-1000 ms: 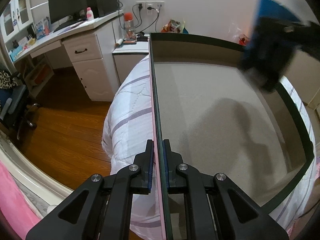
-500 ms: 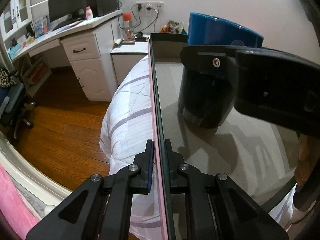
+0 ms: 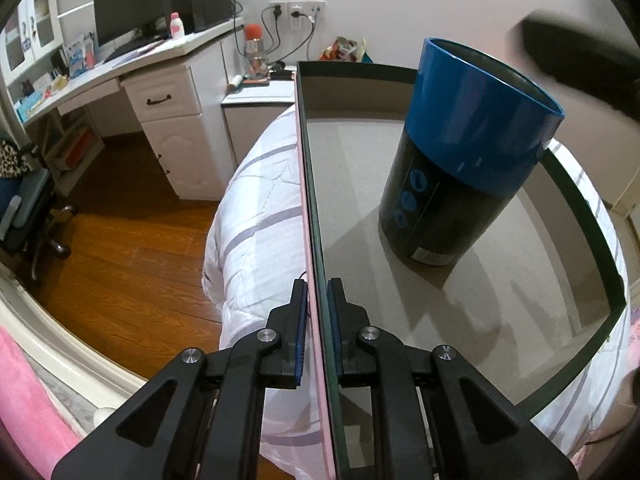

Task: Organize rigid objects
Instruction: 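Lift the blue tin with the right tool and set it inside the tray, then grasp the blue highlighter with the right tool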

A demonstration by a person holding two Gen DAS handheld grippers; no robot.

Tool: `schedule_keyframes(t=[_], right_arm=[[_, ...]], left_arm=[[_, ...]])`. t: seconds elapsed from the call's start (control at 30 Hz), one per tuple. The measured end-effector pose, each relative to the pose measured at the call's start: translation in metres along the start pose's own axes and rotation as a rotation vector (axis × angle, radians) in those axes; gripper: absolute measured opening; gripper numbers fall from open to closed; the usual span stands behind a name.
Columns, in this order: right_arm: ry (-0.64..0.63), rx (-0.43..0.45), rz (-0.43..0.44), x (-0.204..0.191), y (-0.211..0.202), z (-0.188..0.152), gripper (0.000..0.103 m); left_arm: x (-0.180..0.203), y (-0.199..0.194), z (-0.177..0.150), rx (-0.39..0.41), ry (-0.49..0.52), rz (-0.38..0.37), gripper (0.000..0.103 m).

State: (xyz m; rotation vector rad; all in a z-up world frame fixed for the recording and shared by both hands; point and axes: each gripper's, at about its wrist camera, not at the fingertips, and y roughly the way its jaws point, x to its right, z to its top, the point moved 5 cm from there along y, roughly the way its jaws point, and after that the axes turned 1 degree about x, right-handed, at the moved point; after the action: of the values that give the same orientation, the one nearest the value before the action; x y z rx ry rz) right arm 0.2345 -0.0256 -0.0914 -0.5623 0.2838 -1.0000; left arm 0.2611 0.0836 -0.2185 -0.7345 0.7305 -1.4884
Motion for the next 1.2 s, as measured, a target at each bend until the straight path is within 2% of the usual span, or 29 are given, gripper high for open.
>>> schedule_keyframes(t=[0.1, 0.2, 0.3, 0.47, 0.57, 0.73, 0.87, 1.0, 1.13, 1.2], right_arm=[[0.000, 0.052, 0.000, 0.004, -0.027, 0.004, 0.083], [0.013, 0.097, -0.062, 0.018, -0.057, 0.002, 0.083], [0.083, 0.122, -0.159, 0.051, -0.087, -0.006, 0.083], [0.170, 0.095, -0.341, 0.102, -0.120, -0.032, 0.083], [0.215, 0.052, -0.407, 0.126, -0.124, -0.052, 0.083], [0.284, -0.041, -0.399, 0.148, -0.107, -0.085, 0.083], [0.313, -0.141, -0.372, 0.156, -0.074, -0.109, 0.083], [0.337, -0.184, -0.338, 0.159, -0.055, -0.130, 0.083], [0.349, -0.218, -0.347, 0.164, -0.045, -0.143, 0.082], [0.352, -0.238, -0.358, 0.167, -0.039, -0.145, 0.071]], left_arm=[[0.000, -0.001, -0.001, -0.003, -0.004, 0.000, 0.010], [0.001, -0.001, -0.001, -0.002, -0.002, 0.013, 0.010], [0.002, -0.003, -0.003, -0.005, 0.000, 0.021, 0.010], [0.004, -0.005, -0.004, -0.006, 0.001, 0.027, 0.010], [0.004, -0.005, -0.005, -0.006, -0.002, 0.029, 0.010], [0.006, -0.005, -0.006, -0.011, 0.002, 0.049, 0.010], [0.008, -0.006, -0.006, -0.015, 0.007, 0.063, 0.010], [0.008, -0.006, -0.006, -0.015, 0.009, 0.063, 0.010], [0.008, -0.006, -0.007, -0.016, 0.010, 0.064, 0.010], [0.009, -0.006, -0.007, -0.016, 0.011, 0.065, 0.010]])
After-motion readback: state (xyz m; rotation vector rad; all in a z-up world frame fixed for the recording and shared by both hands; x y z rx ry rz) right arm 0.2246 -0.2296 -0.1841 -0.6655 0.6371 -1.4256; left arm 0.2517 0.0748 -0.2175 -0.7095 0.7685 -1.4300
